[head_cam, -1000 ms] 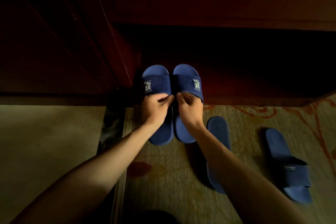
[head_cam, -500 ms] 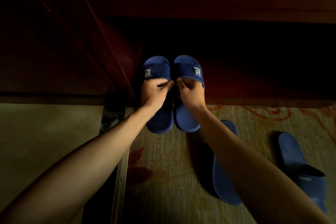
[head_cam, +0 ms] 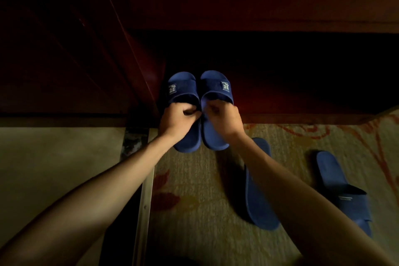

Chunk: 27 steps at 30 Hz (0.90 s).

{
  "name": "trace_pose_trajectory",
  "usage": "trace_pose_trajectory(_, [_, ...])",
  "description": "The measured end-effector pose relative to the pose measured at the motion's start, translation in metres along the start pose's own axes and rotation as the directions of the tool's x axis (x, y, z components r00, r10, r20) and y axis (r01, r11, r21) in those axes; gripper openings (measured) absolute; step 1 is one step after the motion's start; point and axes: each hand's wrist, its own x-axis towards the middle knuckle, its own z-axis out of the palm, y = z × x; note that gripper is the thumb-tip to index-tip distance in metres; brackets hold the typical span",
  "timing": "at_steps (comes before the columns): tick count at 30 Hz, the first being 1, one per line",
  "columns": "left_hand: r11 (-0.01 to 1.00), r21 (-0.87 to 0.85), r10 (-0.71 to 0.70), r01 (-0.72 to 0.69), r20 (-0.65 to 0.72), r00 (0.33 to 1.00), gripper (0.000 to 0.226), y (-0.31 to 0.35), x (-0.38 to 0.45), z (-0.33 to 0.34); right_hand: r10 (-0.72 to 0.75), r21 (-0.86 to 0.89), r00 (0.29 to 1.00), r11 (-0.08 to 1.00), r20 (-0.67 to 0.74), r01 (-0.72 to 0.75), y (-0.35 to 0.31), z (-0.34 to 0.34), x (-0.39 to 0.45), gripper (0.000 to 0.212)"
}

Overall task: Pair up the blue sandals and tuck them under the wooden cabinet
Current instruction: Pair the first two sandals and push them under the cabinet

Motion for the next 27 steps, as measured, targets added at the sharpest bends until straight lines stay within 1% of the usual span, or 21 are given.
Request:
trace_pose_trajectory(1, [0.996,0.090,0.023,-0.025,0.018,1.000,0.019,0.000,-0.010,-0.003,-0.011,-0.073,1.000,0.997,0.011,0.012,0.001,-0.002,-0.011,0.022])
trace_pose_trajectory(3, [0.966,0.250,0.053,-0.063,0.048,0.997,0.032,-0.002,-0.028,-0.005,-0.048,-0.193,0.997,0.979,0.058,0.059,0.008,-0.002,-0.030,0.035])
trace_pose_trajectory(6, [0.903,0.397,0.139,-0.163,0.089,0.986,0.054,-0.011,-0.046,0.000,-0.073,-0.316,0.992,0.943,0.105,0.103,0.020,-0.001,-0.056,0.048])
trace_pose_trajectory(8, [0.863,0.471,0.127,-0.183,0.148,0.981,0.066,-0.020,-0.053,0.005,-0.074,-0.377,0.988,0.918,0.135,0.120,0.026,0.000,-0.070,0.058])
trace_pose_trajectory(10, [0.836,0.521,0.086,-0.175,0.192,0.978,0.070,-0.027,-0.058,0.010,-0.063,-0.426,0.978,0.893,0.200,0.145,0.030,0.003,-0.076,0.066])
trace_pose_trajectory(13, [0.824,0.535,0.107,-0.187,0.177,0.978,0.066,-0.032,-0.061,0.014,-0.031,-0.415,0.962,0.898,0.270,0.145,0.030,0.004,-0.078,0.063])
trace_pose_trajectory(16, [0.840,0.500,0.137,-0.210,0.180,0.974,0.061,-0.031,-0.055,0.012,-0.052,-0.366,0.960,0.918,0.274,0.155,0.026,0.002,-0.074,0.059])
trace_pose_trajectory(19, [0.850,0.479,0.135,-0.219,0.203,0.970,0.061,-0.025,-0.044,0.006,-0.066,-0.347,0.957,0.923,0.282,0.165,0.022,-0.001,-0.060,0.055])
trace_pose_trajectory(24, [0.838,0.490,0.149,-0.242,0.221,0.964,0.060,-0.020,-0.013,-0.003,-0.099,-0.361,0.951,0.910,0.294,0.206,0.024,-0.001,-0.026,0.049])
trace_pose_trajectory(27, [0.837,0.492,0.144,-0.238,0.221,0.964,0.062,-0.020,0.006,-0.005,-0.086,-0.368,0.951,0.909,0.298,0.197,0.024,0.001,-0.006,0.049])
